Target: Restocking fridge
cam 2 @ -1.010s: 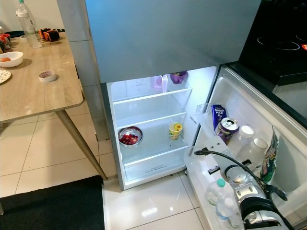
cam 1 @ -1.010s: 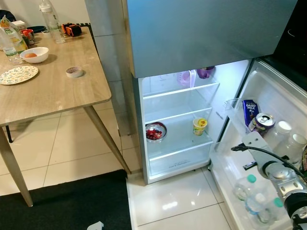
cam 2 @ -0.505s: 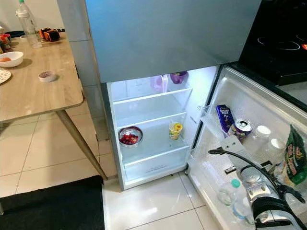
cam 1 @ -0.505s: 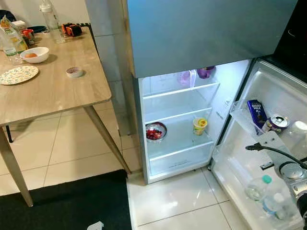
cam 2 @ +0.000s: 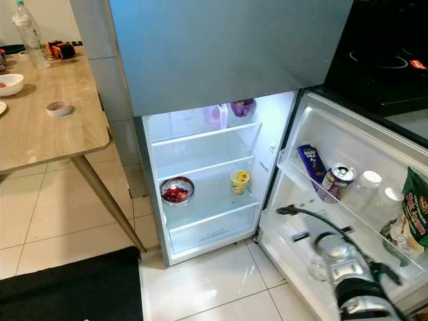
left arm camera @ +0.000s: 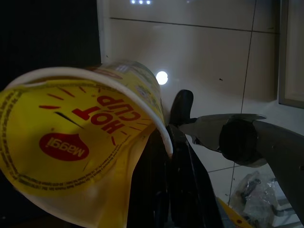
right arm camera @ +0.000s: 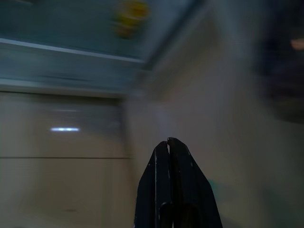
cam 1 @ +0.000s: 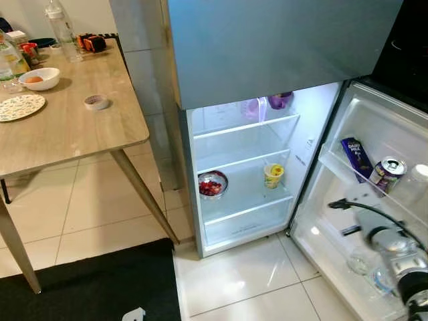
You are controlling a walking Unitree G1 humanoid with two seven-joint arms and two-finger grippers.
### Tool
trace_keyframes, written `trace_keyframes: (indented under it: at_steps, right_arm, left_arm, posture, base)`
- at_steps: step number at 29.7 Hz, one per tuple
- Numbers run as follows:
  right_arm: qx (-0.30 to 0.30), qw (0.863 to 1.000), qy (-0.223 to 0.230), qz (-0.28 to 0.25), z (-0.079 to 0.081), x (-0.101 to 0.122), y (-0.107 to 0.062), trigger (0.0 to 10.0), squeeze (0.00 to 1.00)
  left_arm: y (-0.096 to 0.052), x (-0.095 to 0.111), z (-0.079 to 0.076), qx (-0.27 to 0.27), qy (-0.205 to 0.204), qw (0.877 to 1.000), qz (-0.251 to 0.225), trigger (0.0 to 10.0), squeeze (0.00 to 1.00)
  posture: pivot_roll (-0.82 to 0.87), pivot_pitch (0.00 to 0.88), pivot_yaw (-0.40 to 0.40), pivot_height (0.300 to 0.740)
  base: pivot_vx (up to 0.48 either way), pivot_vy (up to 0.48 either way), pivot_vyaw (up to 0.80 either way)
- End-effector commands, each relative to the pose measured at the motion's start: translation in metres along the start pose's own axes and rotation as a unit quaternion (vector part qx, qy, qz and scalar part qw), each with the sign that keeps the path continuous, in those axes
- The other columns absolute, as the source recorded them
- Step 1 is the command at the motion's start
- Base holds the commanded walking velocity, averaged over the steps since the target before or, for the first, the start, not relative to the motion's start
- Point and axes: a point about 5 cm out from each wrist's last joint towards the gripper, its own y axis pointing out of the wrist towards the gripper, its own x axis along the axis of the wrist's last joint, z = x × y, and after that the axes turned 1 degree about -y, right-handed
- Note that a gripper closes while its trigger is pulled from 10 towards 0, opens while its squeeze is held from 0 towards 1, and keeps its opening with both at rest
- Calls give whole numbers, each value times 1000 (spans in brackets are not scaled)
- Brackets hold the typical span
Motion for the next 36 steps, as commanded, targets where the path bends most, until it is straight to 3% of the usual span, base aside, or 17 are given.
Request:
trace_keyframes:
  at_steps: [1, 2, 5, 6, 8, 9, 13, 19, 27, 32, 36]
  right_arm:
    - [49, 998, 35, 5, 18, -14, -2, 10000, 0]
    - [49, 998, 35, 5, 18, -14, -2, 10000, 0]
    - [99, 993, 55, 22, 44, -30, -4, 10000, 0]
    - [113, 991, 35, 63, 62, -52, -10, 10000, 0]
    - [119, 988, 39, 89, 71, -67, -15, 10000, 0]
    - [119, 988, 39, 89, 71, -67, -15, 10000, 0]
    - [60, 978, 90, 177, 82, -120, -40, 10000, 0]
    - [47, 961, 97, 254, 97, -165, -72, 10000, 0]
    - [52, 952, 98, 284, 105, -183, -88, 10000, 0]
    - [57, 949, 84, 299, 109, -191, -96, 10000, 0]
    - [36, 953, 89, 286, 96, -186, -90, 10000, 0]
  left_arm:
    - [-2, -12, 2, 9, -5, 1000, 19, 10000, 0]
    - [-2, -12, 2, 9, -5, 1000, 19, 10000, 0]
    - [-2, -12, 3, 14, -4, 1000, 18, 10000, 0]
    - [-3, -12, 5, 23, 0, 1000, 17, 10000, 0]
    - [-3, -11, 6, 30, 5, 999, 16, 10000, 0]
    - [-3, -11, 6, 30, 5, 999, 16, 10000, 0]
    - [-4, -9, 10, 50, 13, 999, 8, 10000, 0]
    - [-8, -6, 19, 78, 12, 997, -5, 10000, 0]
    - [-15, 2, 34, 115, 19, 993, -17, 10000, 0]
    - [-20, 12, 46, 142, 1, 989, -40, 10000, 0]
    - [-20, 22, 46, 145, 14, 989, -42, 10000, 0]
  posture:
    - [-112, 69, 3, 740]
    - [-112, 69, 3, 740]
    - [-112, 64, 0, 740]
    - [-112, 61, -1, 740]
    - [-109, 55, -4, 740]
    - [-109, 55, -4, 740]
    - [-105, 47, -5, 740]
    - [-86, 39, -8, 740]
    - [-70, 22, 4, 740]
    - [-63, 9, 11, 740]
    - [-101, 16, 48, 740]
  base:
    - [0, 0, 0]
    - [0, 0, 0]
    - [0, 0, 0]
    - [0, 0, 0]
    - [0, 0, 0]
    - [0, 0, 0]
    - [0, 0, 0]
    - [0, 0, 0]
    - [0, 0, 0]
    - [0, 0, 0]
    - [0, 0, 0]
